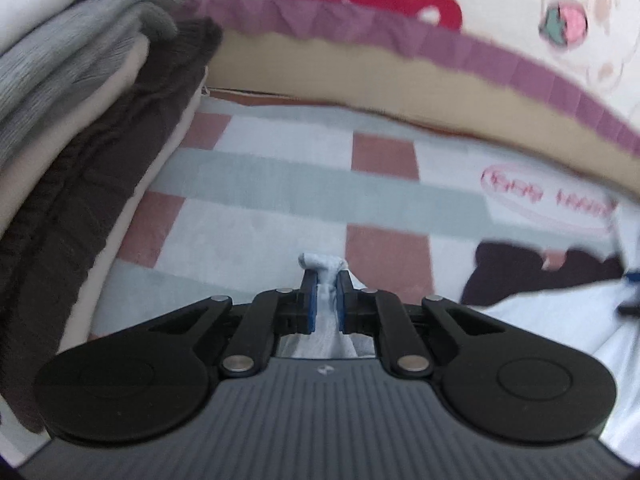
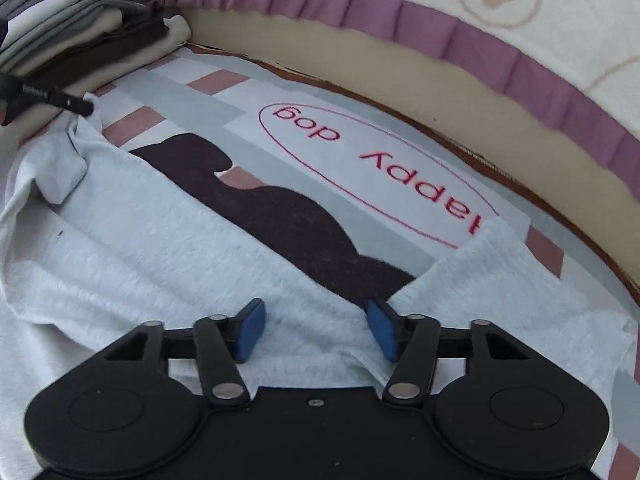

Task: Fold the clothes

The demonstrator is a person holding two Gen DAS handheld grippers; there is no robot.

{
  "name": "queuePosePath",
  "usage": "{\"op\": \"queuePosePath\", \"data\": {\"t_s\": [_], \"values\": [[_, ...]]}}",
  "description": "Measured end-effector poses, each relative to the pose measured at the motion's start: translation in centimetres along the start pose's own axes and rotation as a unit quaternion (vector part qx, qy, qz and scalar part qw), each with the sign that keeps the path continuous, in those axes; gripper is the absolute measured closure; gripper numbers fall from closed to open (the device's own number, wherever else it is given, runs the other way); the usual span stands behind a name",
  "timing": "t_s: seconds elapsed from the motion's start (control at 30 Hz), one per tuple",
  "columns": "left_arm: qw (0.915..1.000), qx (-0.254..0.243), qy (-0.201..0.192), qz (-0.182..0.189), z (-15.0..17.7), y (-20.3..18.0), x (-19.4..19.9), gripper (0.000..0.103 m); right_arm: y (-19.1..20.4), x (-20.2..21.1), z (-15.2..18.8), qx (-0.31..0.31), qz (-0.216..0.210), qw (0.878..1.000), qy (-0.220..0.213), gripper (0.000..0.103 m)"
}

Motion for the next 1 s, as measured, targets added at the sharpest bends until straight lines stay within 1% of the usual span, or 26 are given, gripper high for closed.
{"op": "queuePosePath", "data": {"t_s": [0.07,0.1,0.13,0.17,0.2,0.3,0.4,0.47,0.5,0.53,0.57,0.6,0.63,0.67,0.7,0.77,0.8,0.83,0.87,0.9,0.93,0.97,1.0], "values": [[0.9995,0.028,-0.003,0.013,-0.3,0.5,-0.1,0.094,-0.2,-0.6,-0.6,-0.011,-0.005,1.000,-0.009,0.035],[0.9989,0.044,0.000,0.019,-0.4,0.8,-0.3,0.094,-0.2,-0.8,-0.9,-0.015,-0.015,1.000,-0.013,0.046],[0.9978,0.061,0.004,0.025,-0.4,1.1,-0.6,0.094,0.1,-1.0,-1.2,-0.017,-0.031,0.999,-0.018,0.060],[0.9965,0.078,0.007,0.031,-0.5,1.4,-0.9,0.094,0.7,-1.0,-1.6,-0.016,-0.045,0.999,-0.020,0.100],[0.9953,0.090,0.010,0.032,-0.4,1.7,-1.1,0.094,1.1,-0.7,-1.8,-0.009,-0.043,0.999,-0.021,0.099],[0.9937,0.109,0.006,0.027,-0.5,2.5,-1.3,0.095,2.0,0.9,-2.3,0.024,0.003,0.998,-0.050,0.100],[0.9925,0.120,-0.006,0.023,-0.7,3.0,-1.3,0.095,1.5,2.7,-2.4,0.017,0.039,0.996,-0.079,0.100],[0.9926,0.119,-0.018,0.018,-0.9,2.9,-1.4,0.095,1.2,2.7,-2.2,0.016,0.053,0.996,-0.075,0.100],[0.9931,0.114,-0.025,0.009,-1.0,2.7,-1.6,0.096,1.3,2.3,-2.0,0.026,0.064,0.995,-0.068,0.100],[0.9942,0.100,-0.036,-0.016,-1.1,2.7,-1.6,0.098,1.4,1.9,-1.9,0.034,0.074,0.995,-0.060,0.100],[0.9942,0.080,-0.051,-0.049,-1.4,2.7,-1.6,0.101,1.5,1.5,-1.9,0.039,0.082,0.994,-0.054,0.100],[0.9928,0.059,-0.065,-0.082,-1.8,2.9,-1.4,0.101,1.4,1.1,-1.9,0.036,0.091,0.994,-0.049,0.100],[0.9907,0.043,-0.075,-0.105,-2.1,3.1,-1.2,0.101,1.1,0.9,-1.9,0.024,0.100,0.994,-0.047,0.100],[0.9914,0.046,-0.074,-0.098,-2.2,3.1,-1.0,0.101,0.7,0.6,-1.8,0.012,0.109,0.993,-0.044,0.100],[0.9937,0.060,-0.067,-0.067,-2.0,3.0,-0.8,0.099,0.4,0.4,-1.8,0.000,0.117,0.992,-0.042,0.103],[0.9956,0.080,-0.047,-0.001,-1.3,2.0,-0.3,0.094,-1.2,0.6,-1.5,-0.030,0.152,0.987,-0.041,0.101],[0.9961,0.077,-0.036,0.022,-0.9,1.2,0.0,0.085,-2.4,1.3,-1.2,-0.062,0.156,0.985,-0.048,0.099],[0.9967,0.067,-0.026,0.038,-0.3,0.2,0.3,0.071,-3.5,2.2,-0.8,-0.095,0.155,0.982,-0.057,0.098],[0.9969,0.057,-0.017,0.052,0.4,-0.8,0.6,0.066,-4.6,3.3,-0.3,-0.128,0.141,0.979,-0.070,0.093],[0.9971,0.044,-0.009,0.061,1.0,-2.0,0.9,0.062,-5.7,4.5,0.3,-0.160,0.127,0.975,-0.083,0.085],[0.9970,0.032,-0.002,0.070,1.6,-3.1,1.2,0.062,-6.8,5.5,0.9,-0.191,0.117,0.970,-0.093,0.077],[0.9967,0.021,0.006,0.079,1.8,-4.4,1.6,0.061,-7.8,6.1,2.0,-0.219,0.117,0.964,-0.094,0.061],[0.9962,0.010,0.017,0.085,2.1,-5.6,1.9,0.059,-8.8,6.7,3.1,-0.246,0.117,0.957,-0.095,0.056]]}}
Point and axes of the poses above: each gripper's, at about its wrist camera, not at the fingertips, and x roughly against the way its jaws point, y to its left, z to its underside, the point moved 9 cm from there along -x, roughly the way its jaws point, and after that the axes turned 5 degrees about y, right-handed, at the moved point
